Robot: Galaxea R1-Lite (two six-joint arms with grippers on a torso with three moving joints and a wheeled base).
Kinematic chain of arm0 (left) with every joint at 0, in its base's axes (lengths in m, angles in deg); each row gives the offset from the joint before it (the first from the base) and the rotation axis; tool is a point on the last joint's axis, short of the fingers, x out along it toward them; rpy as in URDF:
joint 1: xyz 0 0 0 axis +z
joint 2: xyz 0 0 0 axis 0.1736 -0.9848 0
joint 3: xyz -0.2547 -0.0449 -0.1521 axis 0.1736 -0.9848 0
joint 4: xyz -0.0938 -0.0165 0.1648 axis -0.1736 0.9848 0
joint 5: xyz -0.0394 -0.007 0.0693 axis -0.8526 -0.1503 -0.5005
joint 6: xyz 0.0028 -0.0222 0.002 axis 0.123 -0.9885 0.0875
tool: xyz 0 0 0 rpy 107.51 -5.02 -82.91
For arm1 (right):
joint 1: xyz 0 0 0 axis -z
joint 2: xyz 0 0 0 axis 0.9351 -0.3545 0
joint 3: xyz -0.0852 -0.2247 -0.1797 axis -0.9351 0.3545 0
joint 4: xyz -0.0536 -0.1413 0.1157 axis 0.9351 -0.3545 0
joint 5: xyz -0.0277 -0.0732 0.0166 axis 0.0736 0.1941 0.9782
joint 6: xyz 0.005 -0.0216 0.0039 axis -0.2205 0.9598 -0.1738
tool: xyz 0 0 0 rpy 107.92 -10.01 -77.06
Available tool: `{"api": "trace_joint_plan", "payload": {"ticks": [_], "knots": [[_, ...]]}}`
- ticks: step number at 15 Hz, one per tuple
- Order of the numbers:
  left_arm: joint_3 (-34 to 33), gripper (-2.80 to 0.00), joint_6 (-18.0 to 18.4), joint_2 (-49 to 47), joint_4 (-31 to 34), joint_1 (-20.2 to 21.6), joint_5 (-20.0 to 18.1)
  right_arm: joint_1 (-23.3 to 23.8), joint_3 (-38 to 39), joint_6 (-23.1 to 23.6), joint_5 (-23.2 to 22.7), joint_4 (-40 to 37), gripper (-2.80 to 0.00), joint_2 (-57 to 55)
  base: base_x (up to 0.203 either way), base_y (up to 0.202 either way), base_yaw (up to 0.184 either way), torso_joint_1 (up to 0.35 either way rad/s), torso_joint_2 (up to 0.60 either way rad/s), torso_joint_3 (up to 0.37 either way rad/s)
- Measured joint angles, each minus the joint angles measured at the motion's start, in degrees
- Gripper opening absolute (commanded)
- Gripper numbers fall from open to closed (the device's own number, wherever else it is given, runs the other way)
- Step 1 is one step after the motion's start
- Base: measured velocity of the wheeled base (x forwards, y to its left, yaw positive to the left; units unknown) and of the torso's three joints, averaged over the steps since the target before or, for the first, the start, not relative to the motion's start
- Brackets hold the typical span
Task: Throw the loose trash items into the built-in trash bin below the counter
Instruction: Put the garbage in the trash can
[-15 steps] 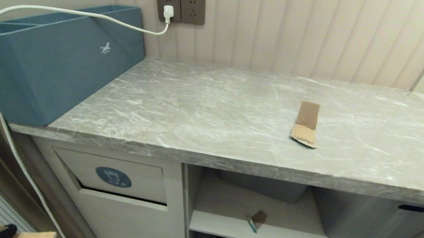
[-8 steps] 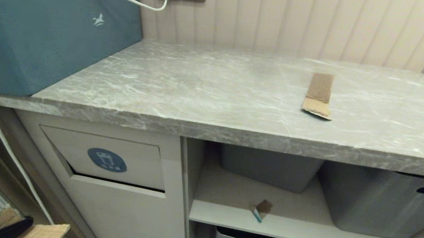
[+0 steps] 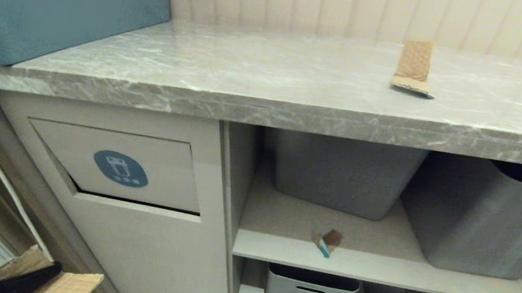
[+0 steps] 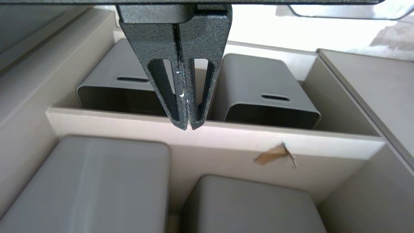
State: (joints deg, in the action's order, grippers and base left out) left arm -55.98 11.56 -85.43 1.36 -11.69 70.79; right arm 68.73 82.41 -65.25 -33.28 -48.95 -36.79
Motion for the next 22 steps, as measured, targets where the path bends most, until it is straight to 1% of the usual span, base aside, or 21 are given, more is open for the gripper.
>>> {"api": "trace_joint_plan", "payload": {"ticks": [1,4,6,9,11,12,14,16,18,19,21,22], "knots": [[0.51,-2.80,0.00,-0.60,0.05,-0.29,-1.30,0.00,0.00,0.00,0.00,-0.01,-2.80,0.00,0.000,0.000,0.000,-0.028,0.12,0.095],[1.72,-2.80,0.02,-2.74,-0.31,-0.46,-2.53,0.00,0.00,0.28,-0.01,0.05,-2.80,0.00,0.000,0.000,0.000,-0.009,0.04,0.028],[3.19,-2.80,0.08,-5.74,-1.53,-0.46,-4.34,0.00,0.00,0.12,0.00,0.03,-2.80,0.00,0.000,0.000,0.000,0.000,0.00,0.000],[5.85,-2.80,0.04,-11.32,-6.20,-0.17,-6.94,0.00,0.00,0.05,0.00,0.05,-2.80,0.00,0.000,0.000,0.000,0.000,0.00,0.000],[6.46,-2.80,0.43,-15.45,-9.62,0.41,-7.25,0.00,0.00,0.05,0.00,0.03,-2.80,0.00,0.000,0.000,0.000,0.000,0.00,0.000],[6.32,-2.80,0.70,-17.70,-12.04,1.07,-7.29,0.00,0.00,0.02,0.00,0.04,-2.80,0.00,0.000,0.000,0.000,0.000,0.00,0.000],[4.85,-2.80,0.50,-23.52,-20.18,2.60,-7.41,0.00,0.00,0.02,0.00,0.03,-2.80,0.00,0.000,0.000,0.000,0.000,0.00,0.000],[2.66,-2.80,-1.82,-29.87,-31.35,4.36,-7.69,0.00,0.00,0.02,0.00,0.05,-2.80,0.00,0.000,0.000,0.000,0.000,0.00,0.000],[0.92,-2.80,-5.28,-35.35,-42.62,5.41,-8.34,0.00,0.00,0.02,0.00,0.04,-2.80,0.00,0.000,0.000,0.000,0.000,0.00,0.000],[0.76,-2.80,-5.87,-37.37,-45.97,5.64,-8.70,0.00,0.00,0.02,0.00,0.03,-2.80,0.00,0.000,0.000,0.000,0.000,0.00,0.000],[1.99,-2.80,-6.25,-40.95,-49.57,5.79,-8.80,0.00,0.00,0.05,0.00,0.04,-2.80,0.00,0.000,0.000,0.000,0.000,0.00,0.000],[2.96,-2.80,-7.04,-42.80,-51.06,5.80,-8.83,0.00,0.00,0.02,0.00,0.03,-2.80,0.00,0.000,0.000,0.000,0.000,0.00,0.000]]}}
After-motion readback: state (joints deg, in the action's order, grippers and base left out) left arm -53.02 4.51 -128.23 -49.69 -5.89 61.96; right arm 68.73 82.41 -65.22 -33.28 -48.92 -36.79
